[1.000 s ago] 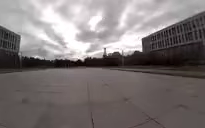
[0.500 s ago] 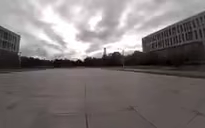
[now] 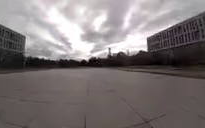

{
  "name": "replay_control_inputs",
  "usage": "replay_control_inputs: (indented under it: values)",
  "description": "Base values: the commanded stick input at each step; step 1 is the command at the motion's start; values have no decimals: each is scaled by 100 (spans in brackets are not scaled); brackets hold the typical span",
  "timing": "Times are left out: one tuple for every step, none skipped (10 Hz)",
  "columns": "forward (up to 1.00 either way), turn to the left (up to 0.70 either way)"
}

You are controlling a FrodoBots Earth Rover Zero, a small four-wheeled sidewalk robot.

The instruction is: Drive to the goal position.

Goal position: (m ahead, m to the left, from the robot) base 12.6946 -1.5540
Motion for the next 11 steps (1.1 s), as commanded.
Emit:
replay_control_inputs:
  values:
    - [70, 17]
    - [70, 21]
    - [70, 6]
    - [70, 0]
    - [70, 0]
    - [70, 0]
    - [70, 0]
    - [70, 0]
    - [70, 0]
    - [70, 0]
    - [70, 0]
